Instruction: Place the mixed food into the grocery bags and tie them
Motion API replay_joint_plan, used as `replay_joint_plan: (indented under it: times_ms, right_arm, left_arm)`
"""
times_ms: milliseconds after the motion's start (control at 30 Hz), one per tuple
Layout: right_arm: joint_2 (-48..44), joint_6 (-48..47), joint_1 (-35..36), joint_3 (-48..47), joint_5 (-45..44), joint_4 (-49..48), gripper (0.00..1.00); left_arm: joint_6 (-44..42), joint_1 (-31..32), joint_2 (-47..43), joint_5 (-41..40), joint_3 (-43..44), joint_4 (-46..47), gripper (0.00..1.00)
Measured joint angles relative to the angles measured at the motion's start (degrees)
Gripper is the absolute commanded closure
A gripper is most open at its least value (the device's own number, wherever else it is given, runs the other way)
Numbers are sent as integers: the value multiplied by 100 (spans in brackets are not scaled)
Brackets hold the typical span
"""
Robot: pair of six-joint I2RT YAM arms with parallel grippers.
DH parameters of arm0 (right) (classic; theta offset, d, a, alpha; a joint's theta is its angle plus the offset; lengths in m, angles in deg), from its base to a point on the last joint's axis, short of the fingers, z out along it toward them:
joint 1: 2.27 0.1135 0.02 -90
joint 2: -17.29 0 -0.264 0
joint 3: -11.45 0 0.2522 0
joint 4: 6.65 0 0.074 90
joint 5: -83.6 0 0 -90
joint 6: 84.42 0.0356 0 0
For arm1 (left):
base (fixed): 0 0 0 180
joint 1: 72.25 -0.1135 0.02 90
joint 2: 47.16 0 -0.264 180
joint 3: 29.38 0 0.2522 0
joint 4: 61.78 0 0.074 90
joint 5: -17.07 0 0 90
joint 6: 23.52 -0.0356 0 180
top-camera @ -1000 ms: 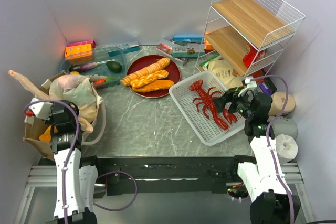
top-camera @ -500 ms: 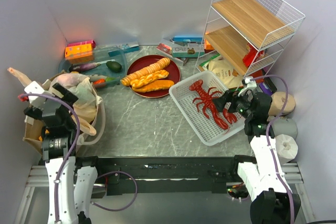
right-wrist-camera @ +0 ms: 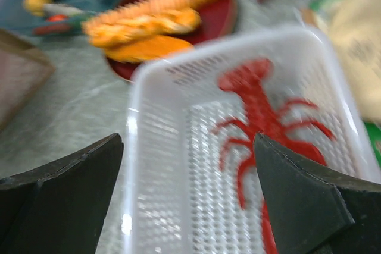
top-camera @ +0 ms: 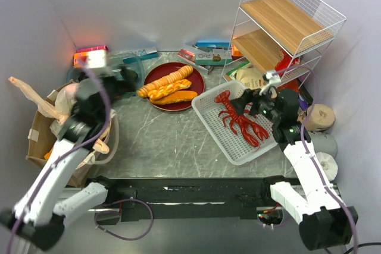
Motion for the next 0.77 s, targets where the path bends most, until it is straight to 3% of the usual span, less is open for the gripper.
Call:
replay_joint_plan:
  times_ms: [67,133,433,767]
  right_arm:
    - [92,57,348,-291,-79,-72,3]
    - [125,107,538,-494,-192,-114,3]
    - [-684,-52,699,-323,-1108,-63,1]
    - [-1021,-225,699,-120,-1464,-81,1]
  left_arm:
    - [-42,605,455,-33,155,229,4]
    - [-7,789,809,83,170,350,4]
    - [374,535,737,1427,-221,844,4]
    - [651,518,678,1628,-238,861,4]
